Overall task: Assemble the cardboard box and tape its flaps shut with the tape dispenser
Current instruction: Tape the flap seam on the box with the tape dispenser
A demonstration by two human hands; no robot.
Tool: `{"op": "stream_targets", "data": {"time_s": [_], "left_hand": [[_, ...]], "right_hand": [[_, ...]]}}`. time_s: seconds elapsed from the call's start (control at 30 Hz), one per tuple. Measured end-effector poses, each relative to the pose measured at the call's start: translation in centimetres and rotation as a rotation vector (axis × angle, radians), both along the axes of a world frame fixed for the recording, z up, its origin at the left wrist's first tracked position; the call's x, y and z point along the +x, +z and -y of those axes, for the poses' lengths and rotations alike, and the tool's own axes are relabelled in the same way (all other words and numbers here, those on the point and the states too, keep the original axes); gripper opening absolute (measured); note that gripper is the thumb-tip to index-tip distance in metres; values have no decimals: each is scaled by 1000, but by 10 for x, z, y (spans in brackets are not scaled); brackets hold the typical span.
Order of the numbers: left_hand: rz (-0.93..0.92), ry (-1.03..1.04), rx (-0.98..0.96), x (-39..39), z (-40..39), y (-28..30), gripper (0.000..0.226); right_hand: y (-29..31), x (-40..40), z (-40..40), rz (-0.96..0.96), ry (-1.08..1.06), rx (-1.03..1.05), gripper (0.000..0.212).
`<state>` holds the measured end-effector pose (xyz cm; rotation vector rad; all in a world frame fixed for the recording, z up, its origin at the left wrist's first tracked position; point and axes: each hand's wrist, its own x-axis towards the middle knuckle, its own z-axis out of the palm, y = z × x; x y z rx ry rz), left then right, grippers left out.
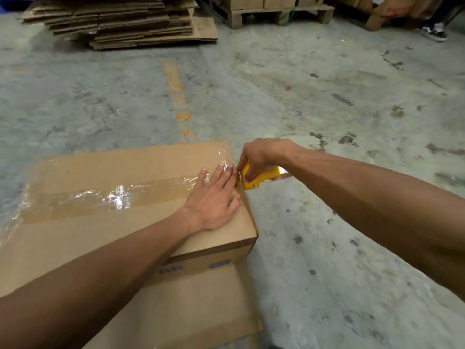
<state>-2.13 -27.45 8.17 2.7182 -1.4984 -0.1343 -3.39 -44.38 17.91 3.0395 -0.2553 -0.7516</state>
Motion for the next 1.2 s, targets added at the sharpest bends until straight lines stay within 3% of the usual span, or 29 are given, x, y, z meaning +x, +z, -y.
{"op": "stream_targets", "data": {"time_s": [0.23,0.47,0.7,1.2], "left_hand": [[-14,0,19,-2,-8,1,66],[-29,-10,53,-9,-14,7,64],[-27,-28,25,-8,-33,3,64],[26,-16,-52,-3,-31,-15,65]], "right_hand": [[-3,-10,-15,25,-172,32,51],[6,-23,-45,124,-217,-113,38],[6,-38,-24,103,-263,17,54],[-37,-52,5,257,-321,143,52]]}}
